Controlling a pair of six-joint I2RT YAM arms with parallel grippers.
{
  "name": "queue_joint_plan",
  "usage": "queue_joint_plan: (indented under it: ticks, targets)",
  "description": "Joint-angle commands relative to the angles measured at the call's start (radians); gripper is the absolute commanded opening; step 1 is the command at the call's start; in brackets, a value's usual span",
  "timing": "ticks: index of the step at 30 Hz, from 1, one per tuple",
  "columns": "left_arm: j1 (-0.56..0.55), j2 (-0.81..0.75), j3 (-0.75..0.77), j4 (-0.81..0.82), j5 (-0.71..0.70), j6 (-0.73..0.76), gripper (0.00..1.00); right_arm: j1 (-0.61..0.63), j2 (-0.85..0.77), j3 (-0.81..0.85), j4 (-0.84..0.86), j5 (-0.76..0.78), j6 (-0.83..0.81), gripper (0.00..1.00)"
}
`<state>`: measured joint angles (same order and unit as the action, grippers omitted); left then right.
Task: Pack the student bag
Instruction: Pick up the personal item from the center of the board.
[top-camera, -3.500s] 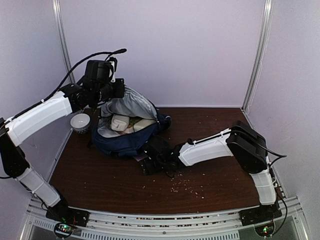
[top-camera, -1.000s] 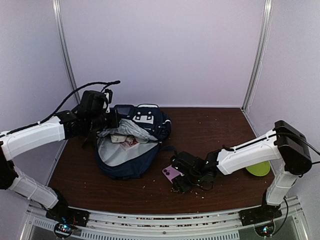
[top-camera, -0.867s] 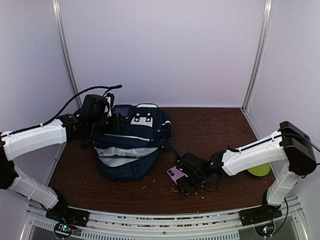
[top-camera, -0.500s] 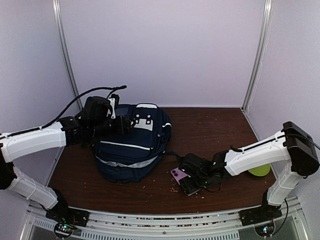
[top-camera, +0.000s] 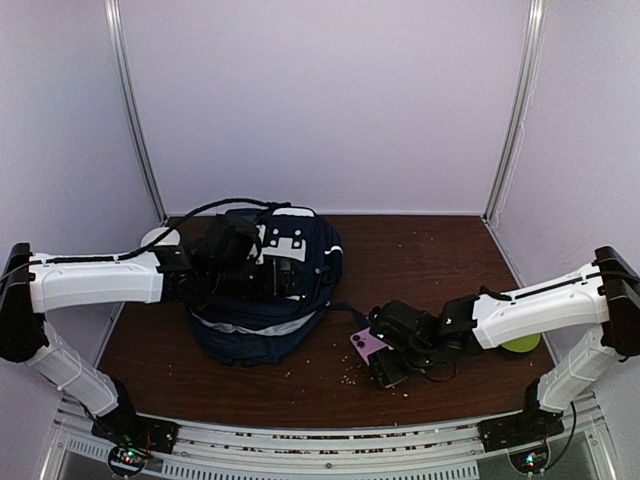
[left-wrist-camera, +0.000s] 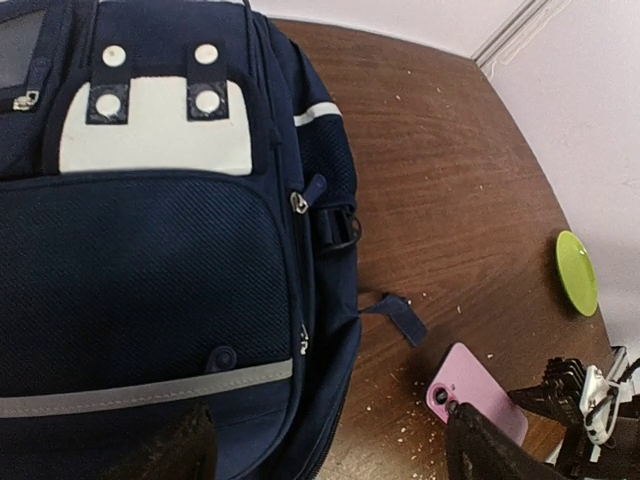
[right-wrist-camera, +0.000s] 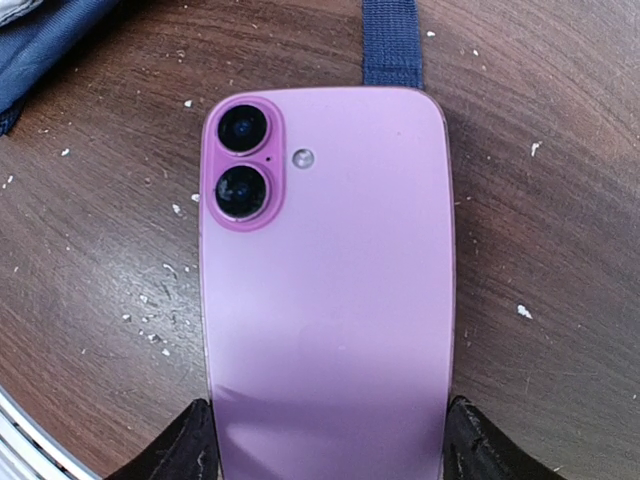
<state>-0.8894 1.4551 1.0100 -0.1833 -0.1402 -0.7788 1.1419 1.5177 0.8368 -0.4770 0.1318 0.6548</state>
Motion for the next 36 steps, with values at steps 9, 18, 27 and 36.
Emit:
queue_joint_plan:
  ticks: [9,18,27,36]
  targets:
    - [-0.012,0.114,0.015,0.207,0.32,-0.142,0.79,0.03,-0.127,-0.037,0.051,0.065,-0.005,0.47]
    - [-0.043,0.211,0.045,0.306,0.47,-0.223,0.79,0.04,-0.224,-0.06,0.077,0.087,-0.023,0.47]
    - [-0.066,0.31,0.092,0.378,0.574,-0.27,0.78,0.042,-0.252,-0.036,0.072,0.115,-0.044,0.47]
    - [-0.066,0.37,0.111,0.43,0.63,-0.302,0.74,0.043,-0.251,-0.016,0.083,0.12,-0.062,0.47]
